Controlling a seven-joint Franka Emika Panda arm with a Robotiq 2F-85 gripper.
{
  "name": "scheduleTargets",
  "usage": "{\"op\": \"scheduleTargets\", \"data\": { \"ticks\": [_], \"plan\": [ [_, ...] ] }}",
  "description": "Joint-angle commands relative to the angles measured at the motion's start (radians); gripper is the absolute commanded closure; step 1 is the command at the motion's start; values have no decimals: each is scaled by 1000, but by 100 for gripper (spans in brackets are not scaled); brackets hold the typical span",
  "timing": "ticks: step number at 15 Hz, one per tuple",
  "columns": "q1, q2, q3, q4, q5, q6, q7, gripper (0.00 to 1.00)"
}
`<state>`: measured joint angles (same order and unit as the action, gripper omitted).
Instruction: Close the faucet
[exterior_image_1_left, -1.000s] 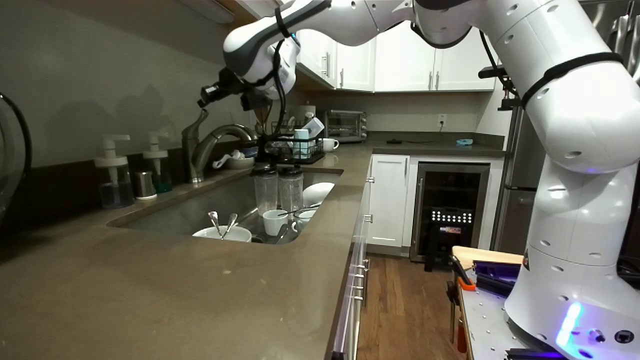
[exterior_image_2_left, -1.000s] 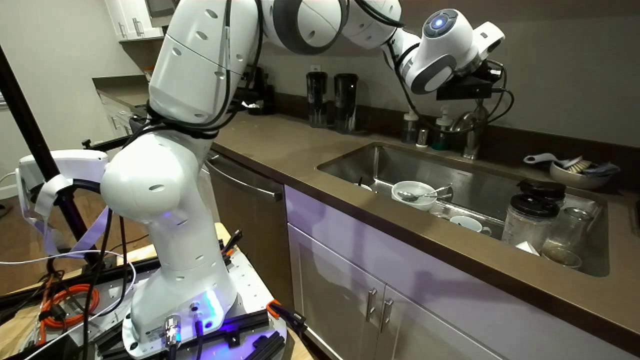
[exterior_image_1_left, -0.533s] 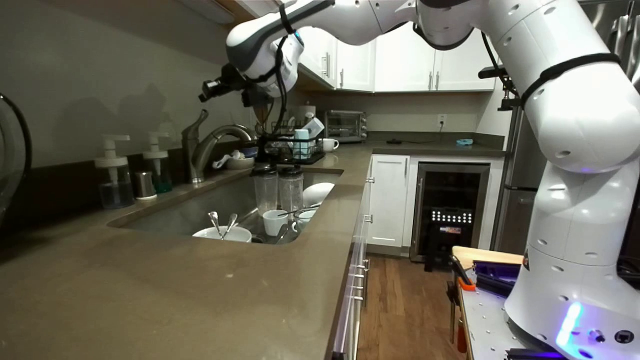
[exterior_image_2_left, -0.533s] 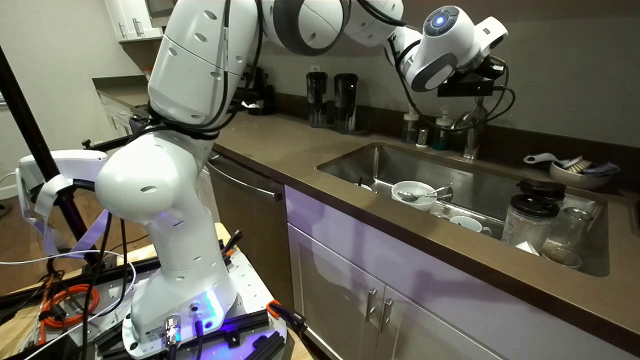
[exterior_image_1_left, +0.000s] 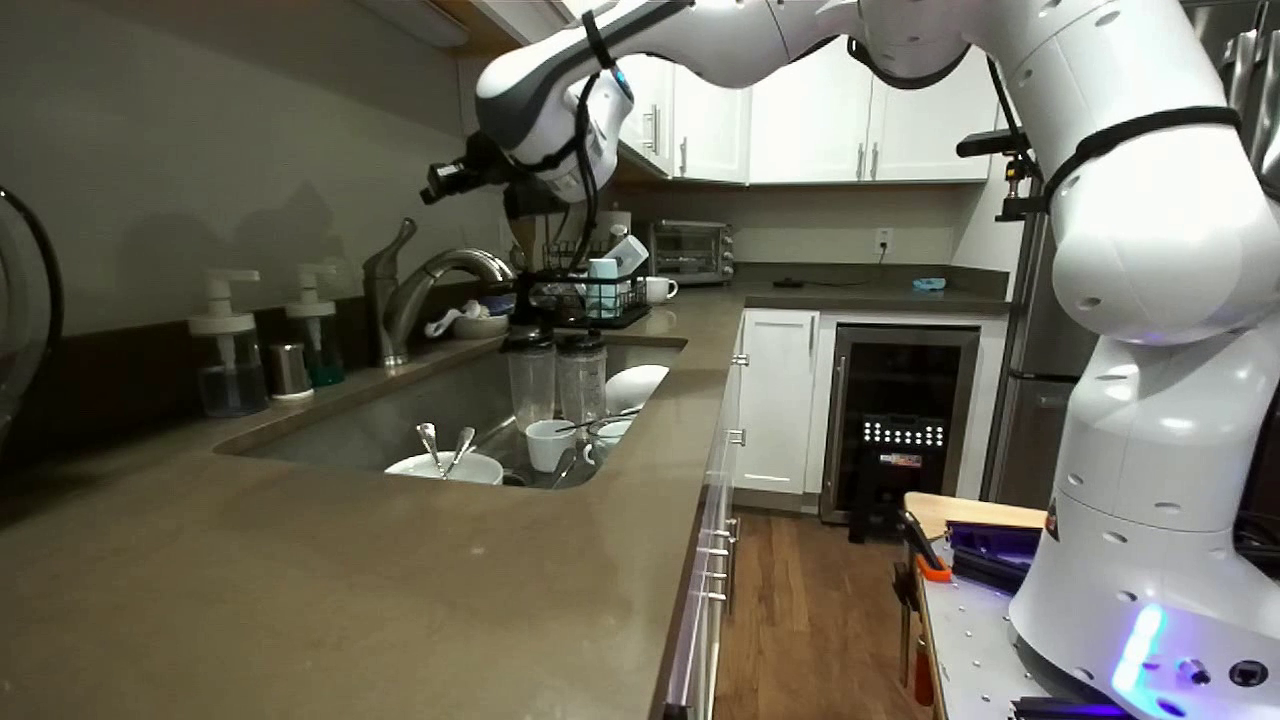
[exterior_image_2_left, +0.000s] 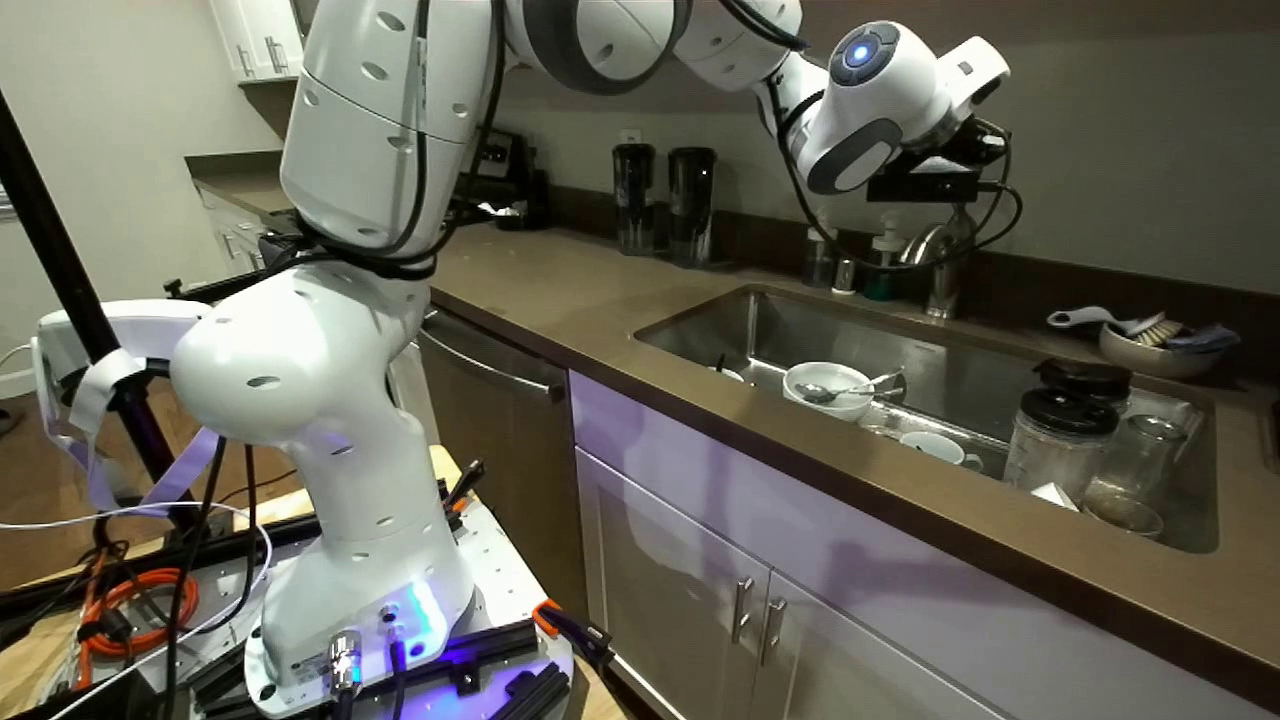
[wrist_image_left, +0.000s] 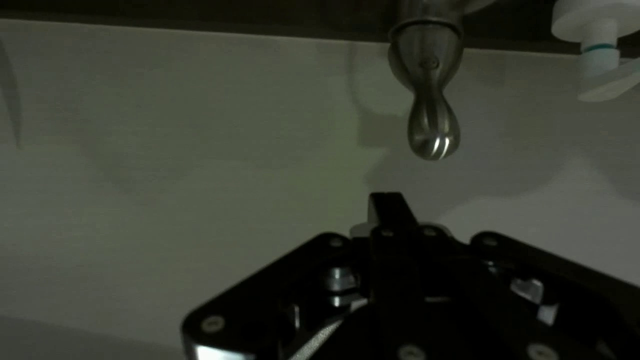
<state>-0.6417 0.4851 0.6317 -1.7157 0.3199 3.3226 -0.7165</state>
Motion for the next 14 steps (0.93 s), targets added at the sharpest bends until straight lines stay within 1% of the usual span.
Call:
{"op": "scheduleTargets", "data": {
  "ticks": [1, 3, 6, 9, 13, 14],
  "plan": [
    [-100, -89, 78, -148, -1, 52, -4, 99],
    [-150, -124, 114, -202, -2, 50, 2, 99],
    [-209, -193, 144, -279, 6, 26, 7, 99],
    [-277, -253, 188, -334, 4, -4, 9, 99],
    [-371, -333, 268, -375, 15, -73, 15, 99],
    [-398, -356, 291, -379, 21, -120, 13, 99]
  ]
}}
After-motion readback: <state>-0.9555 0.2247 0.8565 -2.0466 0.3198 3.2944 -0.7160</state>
